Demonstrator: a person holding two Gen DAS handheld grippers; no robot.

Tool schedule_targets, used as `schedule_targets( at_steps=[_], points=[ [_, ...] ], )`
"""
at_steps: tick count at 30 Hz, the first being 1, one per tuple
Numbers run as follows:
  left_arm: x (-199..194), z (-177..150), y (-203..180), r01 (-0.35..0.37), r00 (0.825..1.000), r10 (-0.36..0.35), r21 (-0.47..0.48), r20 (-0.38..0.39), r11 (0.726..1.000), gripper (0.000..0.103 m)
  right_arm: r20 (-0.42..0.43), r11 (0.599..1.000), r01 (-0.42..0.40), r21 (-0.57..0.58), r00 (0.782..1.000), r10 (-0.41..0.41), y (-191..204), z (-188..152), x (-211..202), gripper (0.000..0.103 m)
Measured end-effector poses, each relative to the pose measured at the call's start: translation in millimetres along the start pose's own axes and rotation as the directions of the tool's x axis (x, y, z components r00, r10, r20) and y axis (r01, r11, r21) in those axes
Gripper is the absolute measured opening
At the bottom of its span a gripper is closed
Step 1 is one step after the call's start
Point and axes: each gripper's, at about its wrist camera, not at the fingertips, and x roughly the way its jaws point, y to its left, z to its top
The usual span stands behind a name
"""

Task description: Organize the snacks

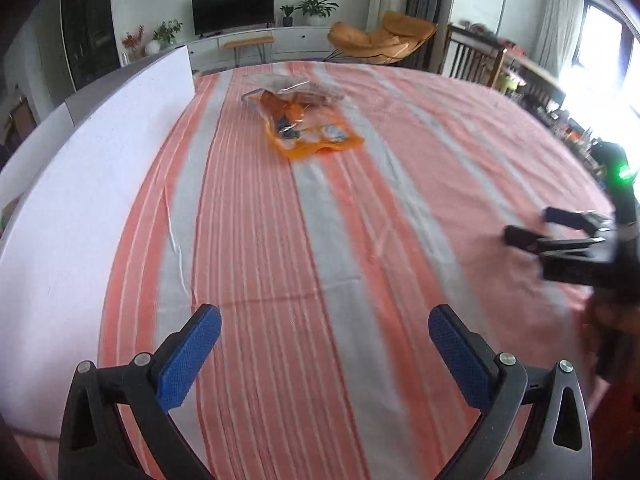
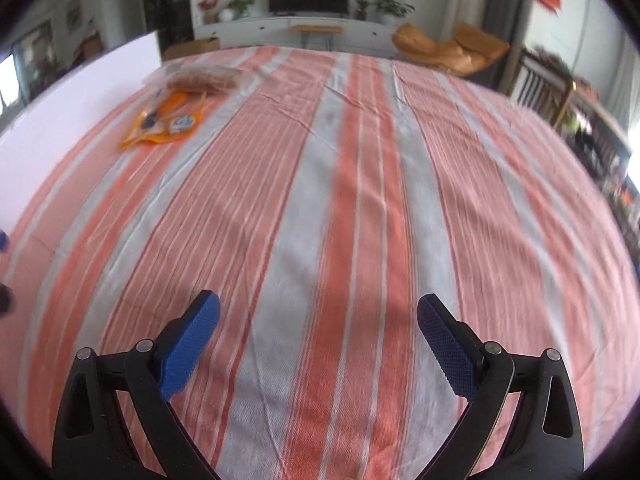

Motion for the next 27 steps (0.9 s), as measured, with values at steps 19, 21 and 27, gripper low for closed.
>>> schedule_targets(
  at_steps=[19,21,27],
  points=[
    [29,0,18,-0.074,0.997,0.073,-0.037,-0.014,0.997,0.103,-0.006,1.000,0.007,0.027,1.000,-0.007,-3,-1,-3,0.103],
    [29,0,18,-0.074,0.997,0.074,-0.037,-0.014,0.997,0.103,-0.006,1.000,0.007,0.027,1.000,-0.007,-3,-1,-3,0.103],
    [29,0,17,-0.074,0.997,0.074,-0.036,-0.014,0.997,0.103,-0.006,1.000,0.007,0.027,1.000,-0.007,-3,-1,-3,0.103]
  ],
)
